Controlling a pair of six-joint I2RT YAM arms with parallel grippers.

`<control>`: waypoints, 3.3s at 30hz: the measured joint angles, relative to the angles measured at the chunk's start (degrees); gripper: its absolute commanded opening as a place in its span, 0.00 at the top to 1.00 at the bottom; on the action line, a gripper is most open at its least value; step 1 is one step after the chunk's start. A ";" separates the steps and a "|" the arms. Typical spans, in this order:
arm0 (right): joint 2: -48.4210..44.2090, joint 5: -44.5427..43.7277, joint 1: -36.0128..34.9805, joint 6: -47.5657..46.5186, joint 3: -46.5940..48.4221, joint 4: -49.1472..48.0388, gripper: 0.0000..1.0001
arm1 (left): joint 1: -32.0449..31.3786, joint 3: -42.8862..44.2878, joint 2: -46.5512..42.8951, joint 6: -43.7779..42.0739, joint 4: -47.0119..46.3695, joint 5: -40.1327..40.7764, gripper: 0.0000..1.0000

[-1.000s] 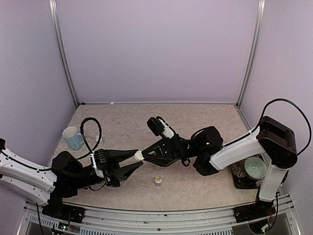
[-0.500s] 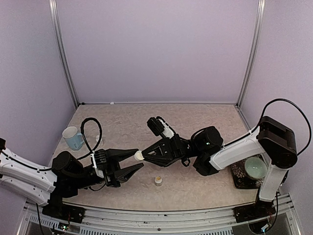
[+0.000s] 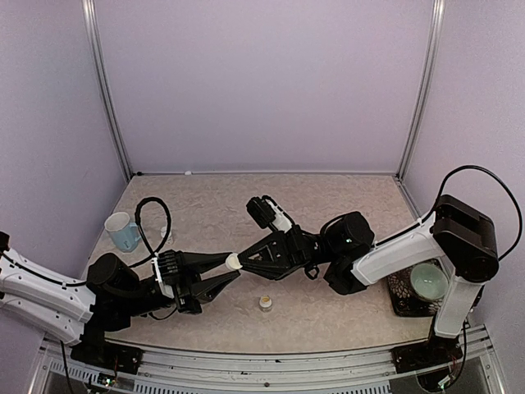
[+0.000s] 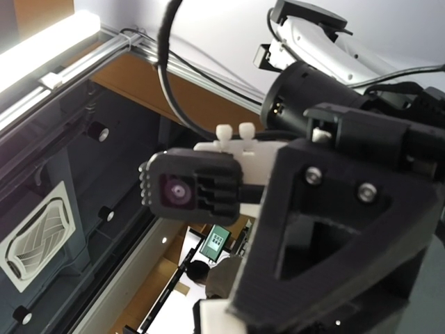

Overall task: Sort the pills into containers
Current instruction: Pass from the right arm to the left, then pass from the left arm to the right

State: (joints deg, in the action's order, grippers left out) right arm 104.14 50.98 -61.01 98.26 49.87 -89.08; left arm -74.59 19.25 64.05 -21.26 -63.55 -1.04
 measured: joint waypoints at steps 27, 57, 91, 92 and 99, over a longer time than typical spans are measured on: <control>-14.56 4.90 9.01 -18.73 -11.52 11.89 0.45 | 0.00 1.99 -12.68 9.31 20.63 7.72 0.73; -18.43 -0.79 5.18 -52.13 7.52 82.47 0.42 | -9.46 20.68 -2.25 19.69 66.69 28.35 0.75; -10.84 0.90 1.55 -49.94 12.46 84.26 0.77 | -11.78 22.51 0.09 18.01 68.00 31.17 0.75; -10.80 0.90 1.57 -49.66 12.44 84.11 0.80 | -11.87 22.51 0.09 17.99 68.11 31.34 0.74; -10.78 1.84 1.84 -47.32 10.91 80.50 0.84 | -12.37 22.51 0.07 17.97 68.08 32.22 0.64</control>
State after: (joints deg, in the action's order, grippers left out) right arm 93.36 52.82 -59.18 50.94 60.77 -8.58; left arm -86.96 41.76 64.12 -3.29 4.54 31.18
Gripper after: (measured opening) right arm 0.223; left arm 0.276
